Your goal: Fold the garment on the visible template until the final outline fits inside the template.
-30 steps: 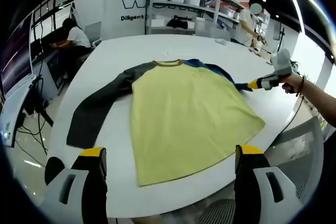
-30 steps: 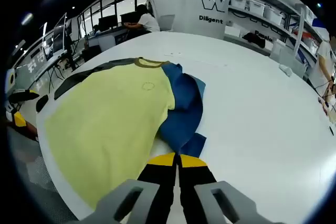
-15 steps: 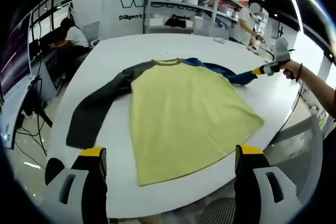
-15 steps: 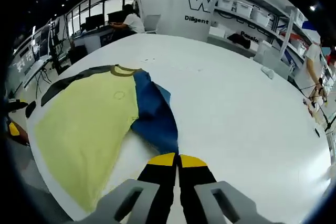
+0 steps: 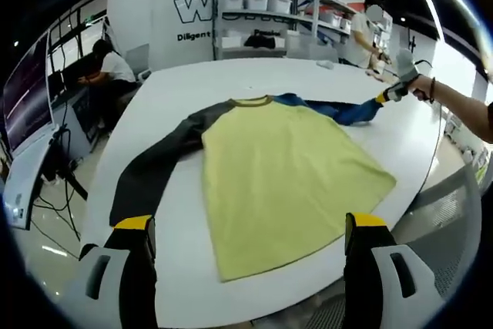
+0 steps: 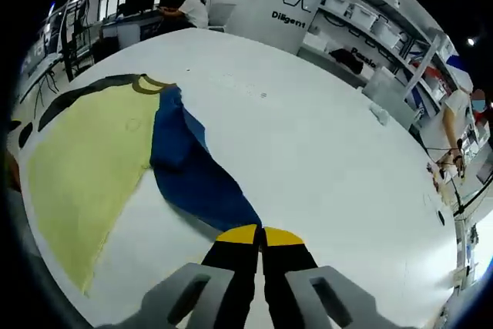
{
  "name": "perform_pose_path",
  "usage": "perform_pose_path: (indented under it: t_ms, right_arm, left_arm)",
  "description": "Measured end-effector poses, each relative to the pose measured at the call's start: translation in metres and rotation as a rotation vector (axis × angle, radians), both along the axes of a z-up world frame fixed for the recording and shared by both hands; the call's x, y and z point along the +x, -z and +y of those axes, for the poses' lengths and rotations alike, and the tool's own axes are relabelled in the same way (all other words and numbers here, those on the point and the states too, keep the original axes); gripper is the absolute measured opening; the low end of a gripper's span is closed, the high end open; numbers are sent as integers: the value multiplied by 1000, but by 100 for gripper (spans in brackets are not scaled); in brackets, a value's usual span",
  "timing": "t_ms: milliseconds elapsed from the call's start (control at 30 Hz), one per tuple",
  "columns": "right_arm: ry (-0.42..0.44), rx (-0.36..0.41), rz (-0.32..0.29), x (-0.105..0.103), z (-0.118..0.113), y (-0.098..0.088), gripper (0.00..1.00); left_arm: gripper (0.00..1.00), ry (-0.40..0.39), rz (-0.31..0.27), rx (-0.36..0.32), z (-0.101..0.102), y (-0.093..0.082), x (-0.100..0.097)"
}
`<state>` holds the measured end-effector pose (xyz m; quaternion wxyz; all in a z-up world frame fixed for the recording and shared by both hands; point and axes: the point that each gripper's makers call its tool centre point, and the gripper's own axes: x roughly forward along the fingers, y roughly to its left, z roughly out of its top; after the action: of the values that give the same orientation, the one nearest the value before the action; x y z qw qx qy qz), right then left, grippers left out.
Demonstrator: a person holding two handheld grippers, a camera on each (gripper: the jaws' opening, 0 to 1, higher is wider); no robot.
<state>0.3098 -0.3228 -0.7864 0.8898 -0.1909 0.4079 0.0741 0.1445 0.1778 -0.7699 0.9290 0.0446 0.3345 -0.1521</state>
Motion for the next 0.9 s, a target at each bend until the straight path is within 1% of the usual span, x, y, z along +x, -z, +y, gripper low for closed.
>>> perform_pose_path:
  t_ms: [33, 67, 133, 167, 233, 267, 367, 467, 667, 700, 800, 833, 867, 900]
  right_arm:
    - [-1, 0, 3, 3, -3, 1, 0]
    - [0, 1, 5, 6, -5, 1, 0]
    - [-6, -8, 14, 11, -10, 3, 0]
    - [-3, -14, 20, 17, -19, 7, 0]
    - [6, -13, 41, 20, -25, 11, 0]
    - [4, -12, 39, 23, -29, 12, 0]
    - [10, -15, 50, 28, -36, 16, 0]
    - [26, -18, 58, 33, -44, 20, 0]
    - [39, -45, 73, 42, -55, 25, 0]
    - [48, -55, 67, 46, -59, 25, 0]
    - [52, -61, 74, 50, -64, 27, 0]
    - [58, -64, 76, 52, -68, 27, 0]
    - [66, -66, 93, 52, -72, 29, 0]
    - [59, -70, 106, 53, -74, 31, 0]
  left_arm:
    - [99, -8, -11, 21, 4, -1, 2]
    - [99, -6, -9, 32, 5, -1, 1]
    - [99, -7, -9, 40, 6, -1, 1]
    - [99, -3, -28, 54, 7, -5, 3]
    - [98, -11, -44, 80, 10, -9, 5]
    - [98, 11, -63, 103, 10, -13, 6]
    - [99, 10, -68, 106, 12, -17, 6]
    - [99, 10, -65, 85, 10, -18, 6]
    - [99, 0, -46, 80, 10, -13, 3]
    - [99, 4, -40, 77, 8, -11, 3]
    - [99, 13, -35, 83, 6, -9, 2]
    - [98, 9, -42, 113, 7, -12, 4]
    - [97, 15, -45, 133, 8, -14, 4]
    - [97, 19, -61, 148, 8, -19, 7]
